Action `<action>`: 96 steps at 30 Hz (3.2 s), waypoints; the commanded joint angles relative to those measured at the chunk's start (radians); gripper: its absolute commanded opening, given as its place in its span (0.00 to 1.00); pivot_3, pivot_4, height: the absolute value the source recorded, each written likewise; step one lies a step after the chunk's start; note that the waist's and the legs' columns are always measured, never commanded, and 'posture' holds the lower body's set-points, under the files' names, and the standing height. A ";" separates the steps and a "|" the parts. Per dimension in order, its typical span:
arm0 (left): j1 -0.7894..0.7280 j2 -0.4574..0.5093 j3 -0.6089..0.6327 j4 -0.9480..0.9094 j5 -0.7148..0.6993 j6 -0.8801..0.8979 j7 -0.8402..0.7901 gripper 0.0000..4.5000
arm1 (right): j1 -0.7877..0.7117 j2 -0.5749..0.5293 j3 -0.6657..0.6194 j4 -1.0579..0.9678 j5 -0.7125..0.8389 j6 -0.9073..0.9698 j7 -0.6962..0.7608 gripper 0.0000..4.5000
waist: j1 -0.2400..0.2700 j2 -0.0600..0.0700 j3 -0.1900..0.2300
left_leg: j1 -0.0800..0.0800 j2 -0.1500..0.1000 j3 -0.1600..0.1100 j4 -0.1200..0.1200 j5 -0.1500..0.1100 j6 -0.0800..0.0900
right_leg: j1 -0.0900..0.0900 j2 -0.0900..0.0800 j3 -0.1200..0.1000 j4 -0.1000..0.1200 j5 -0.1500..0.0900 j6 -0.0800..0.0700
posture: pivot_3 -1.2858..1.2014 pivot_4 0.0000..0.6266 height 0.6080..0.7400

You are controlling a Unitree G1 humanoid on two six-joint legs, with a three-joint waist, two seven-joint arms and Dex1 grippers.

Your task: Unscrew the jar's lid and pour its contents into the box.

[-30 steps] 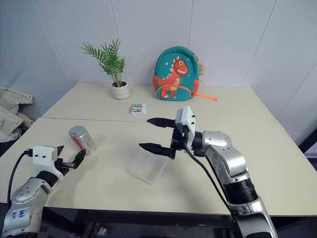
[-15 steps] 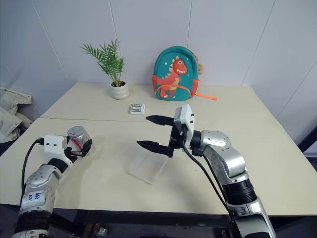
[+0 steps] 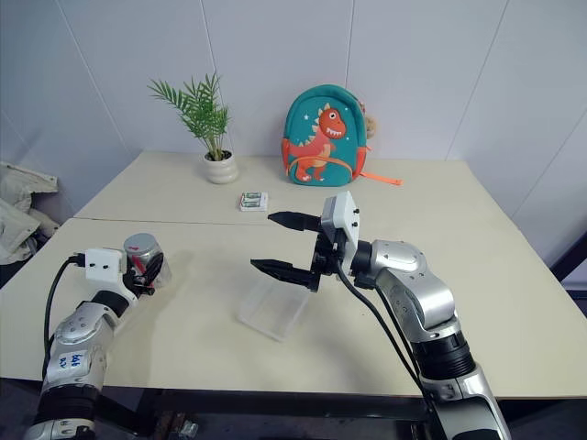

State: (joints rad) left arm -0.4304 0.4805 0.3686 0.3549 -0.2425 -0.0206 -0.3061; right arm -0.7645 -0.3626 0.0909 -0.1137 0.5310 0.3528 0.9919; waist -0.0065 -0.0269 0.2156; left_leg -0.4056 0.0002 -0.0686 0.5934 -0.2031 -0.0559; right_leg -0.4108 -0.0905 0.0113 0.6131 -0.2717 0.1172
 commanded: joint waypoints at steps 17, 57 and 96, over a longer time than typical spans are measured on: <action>-0.078 0.130 -0.241 -0.507 -0.319 0.451 -0.472 0.46 | -0.147 0.172 0.118 -0.120 -0.053 0.327 -0.365 1.00 | -0.022 0.000 0.000 | 0.000 0.001 0.000 -0.001 0.000 0.000 | -0.002 0.001 0.001 0.002 -0.001 -0.002 | 0.52 0.24 1.00; -0.112 0.087 -0.310 -0.483 -0.323 0.451 -0.680 0.46 | -0.197 0.042 0.110 0.003 0.006 0.287 0.040 0.57 | -0.024 0.000 0.000 | -0.001 0.001 0.000 -0.001 0.000 0.000 | -0.002 0.001 0.001 0.001 -0.001 -0.002 | 0.52 0.24 1.00; -0.064 0.080 -0.271 -0.531 -0.357 0.440 -0.692 0.46 | -0.238 0.039 0.020 0.085 0.089 0.296 0.165 0.99 | -0.022 0.000 0.000 | -0.001 0.005 0.000 -0.001 -0.001 -0.002 | -0.003 0.006 0.002 0.002 -0.002 -0.003 | 0.52 0.24 1.00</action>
State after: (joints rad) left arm -0.4880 0.5627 0.0776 -0.1728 -0.5963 0.4436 -1.0075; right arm -1.0007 -0.3297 0.1141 0.0202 0.5965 0.6351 1.1776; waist -0.0288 -0.0264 0.2158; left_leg -0.4062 0.0052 -0.0687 0.5926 -0.2044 -0.0581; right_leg -0.4135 -0.0848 0.0132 0.6150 -0.2735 0.1140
